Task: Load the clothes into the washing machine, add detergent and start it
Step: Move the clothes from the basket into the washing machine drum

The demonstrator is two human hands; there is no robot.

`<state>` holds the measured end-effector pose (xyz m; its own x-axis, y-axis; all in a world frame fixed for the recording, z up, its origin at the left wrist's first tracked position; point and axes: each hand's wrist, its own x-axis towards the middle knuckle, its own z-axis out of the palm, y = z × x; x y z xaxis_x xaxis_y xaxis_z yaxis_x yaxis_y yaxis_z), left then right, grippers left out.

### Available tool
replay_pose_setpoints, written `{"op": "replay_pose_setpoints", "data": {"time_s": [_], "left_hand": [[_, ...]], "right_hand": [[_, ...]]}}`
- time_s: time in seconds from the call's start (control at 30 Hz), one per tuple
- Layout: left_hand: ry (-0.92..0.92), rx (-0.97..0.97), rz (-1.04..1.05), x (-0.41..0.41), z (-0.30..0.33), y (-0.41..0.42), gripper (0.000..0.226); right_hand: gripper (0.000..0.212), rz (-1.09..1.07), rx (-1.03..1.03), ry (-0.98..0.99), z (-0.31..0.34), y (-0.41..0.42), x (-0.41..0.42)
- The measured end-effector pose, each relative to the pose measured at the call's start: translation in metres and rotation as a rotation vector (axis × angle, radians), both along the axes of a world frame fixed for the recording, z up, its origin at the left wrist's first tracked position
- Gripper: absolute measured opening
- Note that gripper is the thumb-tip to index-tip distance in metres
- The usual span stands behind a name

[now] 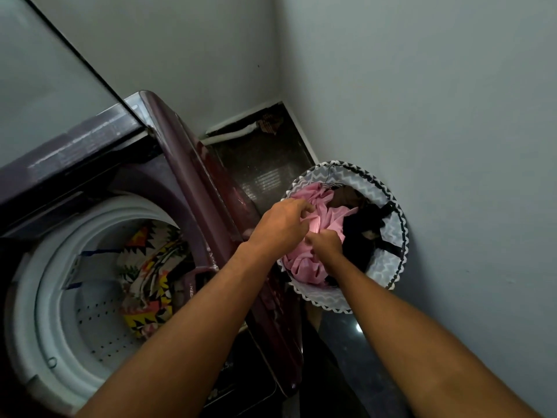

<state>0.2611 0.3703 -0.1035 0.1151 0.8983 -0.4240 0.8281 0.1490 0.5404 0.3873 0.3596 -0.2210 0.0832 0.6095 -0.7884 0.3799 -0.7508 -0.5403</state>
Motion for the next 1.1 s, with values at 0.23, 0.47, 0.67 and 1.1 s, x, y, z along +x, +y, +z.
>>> {"op": "replay_pose_setpoints", "data": {"time_s": [0.23, 0.47, 0.67, 1.1], "left_hand": [[0.190, -0.069, -0.135, 0.000, 0.003, -0.016, 0.068], [-0.111, 0.001, -0.104, 0.008, 0.036, -0.034, 0.144], [-0.377, 0.198, 0.059, -0.003, 0.058, -0.043, 0.099], [-0.507, 0.522, 0.422, -0.058, 0.163, -0.076, 0.049]], "right_hand": [[0.017, -0.165, 0.188, 0.142, 0.071, -0.004, 0.004], [0.020, -0.289, 0.447, 0.394, 0.175, -0.001, -0.008], [0.002, -0.332, 0.517, 0.472, 0.228, -0.014, -0.028], [0.024, -0.258, 0.751, 0.733, 0.378, -0.030, -0.109]]}}
